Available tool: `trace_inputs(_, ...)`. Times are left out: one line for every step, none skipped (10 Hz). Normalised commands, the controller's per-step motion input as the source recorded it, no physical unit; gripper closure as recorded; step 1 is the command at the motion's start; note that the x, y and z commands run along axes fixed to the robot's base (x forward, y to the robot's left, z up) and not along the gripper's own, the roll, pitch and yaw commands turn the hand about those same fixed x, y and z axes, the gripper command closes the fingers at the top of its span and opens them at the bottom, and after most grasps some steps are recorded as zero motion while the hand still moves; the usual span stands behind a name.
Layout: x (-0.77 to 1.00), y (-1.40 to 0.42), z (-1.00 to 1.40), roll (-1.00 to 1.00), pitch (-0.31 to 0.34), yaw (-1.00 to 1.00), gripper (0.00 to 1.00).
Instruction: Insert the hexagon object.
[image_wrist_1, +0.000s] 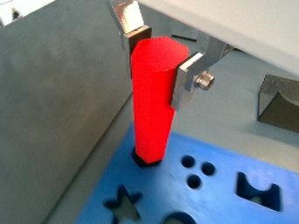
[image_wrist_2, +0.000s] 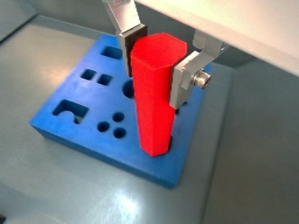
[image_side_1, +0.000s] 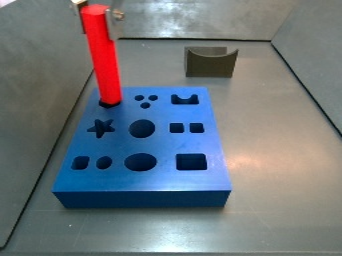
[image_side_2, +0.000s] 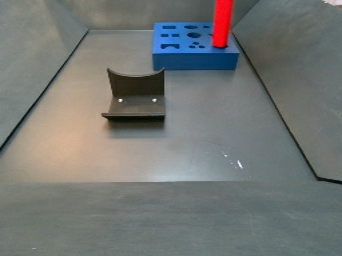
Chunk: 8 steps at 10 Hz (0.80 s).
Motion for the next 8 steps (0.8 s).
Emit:
trace_inputs(-0.25, 0.15, -0.05, 0.00, 0.000, -0.30, 1.00)
trace_inputs(0.00, 0.00, -0.02, 0.00, 0.000, -0.09, 1.00)
trace_inputs(0.11, -0.08, -0.05, -0.06, 0.000, -0.05, 1.00)
trace_inputs(0.21, -0.21, 0.00, -0.04, 0.000, -0.07, 1.00)
trace_inputs(0.20, -0.19, -0.01, -0.03, 0.000, -0.12, 1.00)
trace_inputs(0.06, -0.15, -0.10, -0.04, 0.000, -0.17, 1.00)
trace_inputs(0.00, -0.07, -0.22, -0.04, -0.013, -0.17, 1.00)
trace_inputs(0.00, 0.00, -0.34, -0.04, -0.026, -0.21, 1.00)
